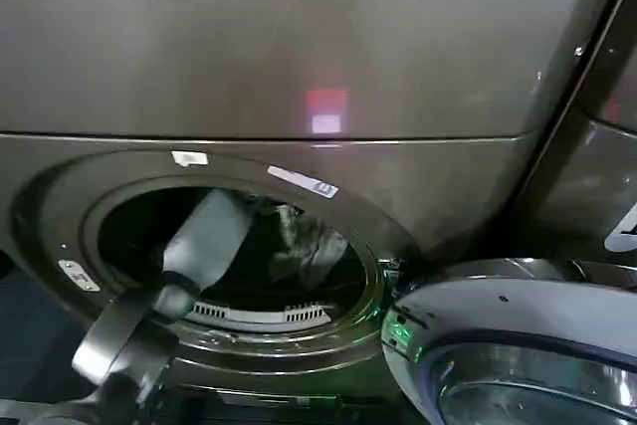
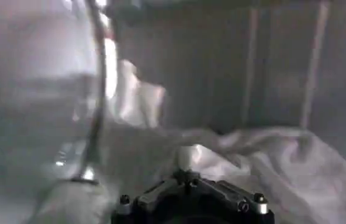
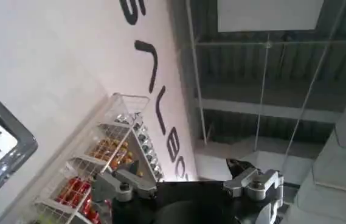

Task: Grasp the clothes from the dryer.

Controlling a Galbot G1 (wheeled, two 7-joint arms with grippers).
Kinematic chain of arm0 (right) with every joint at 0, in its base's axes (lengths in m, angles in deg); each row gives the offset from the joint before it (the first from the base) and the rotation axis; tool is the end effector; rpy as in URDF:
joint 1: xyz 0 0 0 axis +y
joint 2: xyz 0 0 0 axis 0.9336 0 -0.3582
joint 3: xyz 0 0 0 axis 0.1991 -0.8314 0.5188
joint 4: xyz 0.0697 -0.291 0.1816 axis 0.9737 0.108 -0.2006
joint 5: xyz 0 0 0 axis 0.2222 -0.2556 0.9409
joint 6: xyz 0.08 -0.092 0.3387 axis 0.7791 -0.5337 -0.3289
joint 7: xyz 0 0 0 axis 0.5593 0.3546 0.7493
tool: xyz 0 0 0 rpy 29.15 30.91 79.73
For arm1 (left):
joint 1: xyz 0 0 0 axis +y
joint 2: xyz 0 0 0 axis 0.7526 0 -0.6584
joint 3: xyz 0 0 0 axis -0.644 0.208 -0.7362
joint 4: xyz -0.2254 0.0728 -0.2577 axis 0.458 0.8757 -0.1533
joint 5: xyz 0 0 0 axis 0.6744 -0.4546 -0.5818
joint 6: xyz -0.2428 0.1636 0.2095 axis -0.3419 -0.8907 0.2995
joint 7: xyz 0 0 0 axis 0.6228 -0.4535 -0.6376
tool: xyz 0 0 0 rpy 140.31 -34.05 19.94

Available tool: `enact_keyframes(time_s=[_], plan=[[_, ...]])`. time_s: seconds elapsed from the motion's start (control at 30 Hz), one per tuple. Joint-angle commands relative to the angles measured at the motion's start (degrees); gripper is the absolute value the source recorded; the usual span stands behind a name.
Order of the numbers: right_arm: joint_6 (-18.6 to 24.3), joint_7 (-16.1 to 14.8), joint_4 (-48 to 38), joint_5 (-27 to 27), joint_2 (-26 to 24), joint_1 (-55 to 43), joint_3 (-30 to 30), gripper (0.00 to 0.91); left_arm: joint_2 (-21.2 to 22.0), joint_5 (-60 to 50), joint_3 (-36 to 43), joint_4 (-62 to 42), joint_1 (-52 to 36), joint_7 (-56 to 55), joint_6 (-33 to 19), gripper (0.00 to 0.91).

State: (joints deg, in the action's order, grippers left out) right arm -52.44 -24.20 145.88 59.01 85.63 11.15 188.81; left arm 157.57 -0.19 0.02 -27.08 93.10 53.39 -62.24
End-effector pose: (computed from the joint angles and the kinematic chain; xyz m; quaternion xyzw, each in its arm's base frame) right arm -0.1034 -0.4204 0.0601 0.5251 0.7337 -0.3780 0.2077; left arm 0.5904 -0.0339 -0.1976 -0.3121 -0.8895 -0.2806 0.1807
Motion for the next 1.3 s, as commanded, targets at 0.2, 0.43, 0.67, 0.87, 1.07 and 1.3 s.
enact_keyframes(time_s=[0.2,0.43,0.67,0.87,1.07,1.3], plan=[[0.34,0.38,-1.15,-0.11,-0.17,0.99,2.22,0.907,2.58,18.92,-12.7,27.98,22.71,-34.36,1.49,0.0],[0.14,1.37,-1.84,-0.17,-0.53,1.48,3.79,0.907,4.84,19.86,-17.4,38.66,33.28,-38.62,-5.84,0.0],[-0.48,2.05,-1.36,-0.12,-0.57,1.56,4.45,0.907,7.96,17.68,-19.65,49.02,42.14,-39.83,-7.7,0.0],[-0.48,2.11,-1.54,-0.08,-0.5,1.31,5.01,0.907,10.78,14.3,-21.11,58.47,50.04,-37.91,-7.44,0.0],[-0.72,1.74,-1.38,0.01,-0.31,0.77,4.7,0.907,11.86,11.08,-21.58,63.19,54.47,-36.34,-6.68,0.0],[-0.71,1.45,-1.67,-0.1,-0.42,0.5,4.53,0.907,11.23,10.54,-21.85,64.39,56.45,-33.78,-6.02,0.0]])
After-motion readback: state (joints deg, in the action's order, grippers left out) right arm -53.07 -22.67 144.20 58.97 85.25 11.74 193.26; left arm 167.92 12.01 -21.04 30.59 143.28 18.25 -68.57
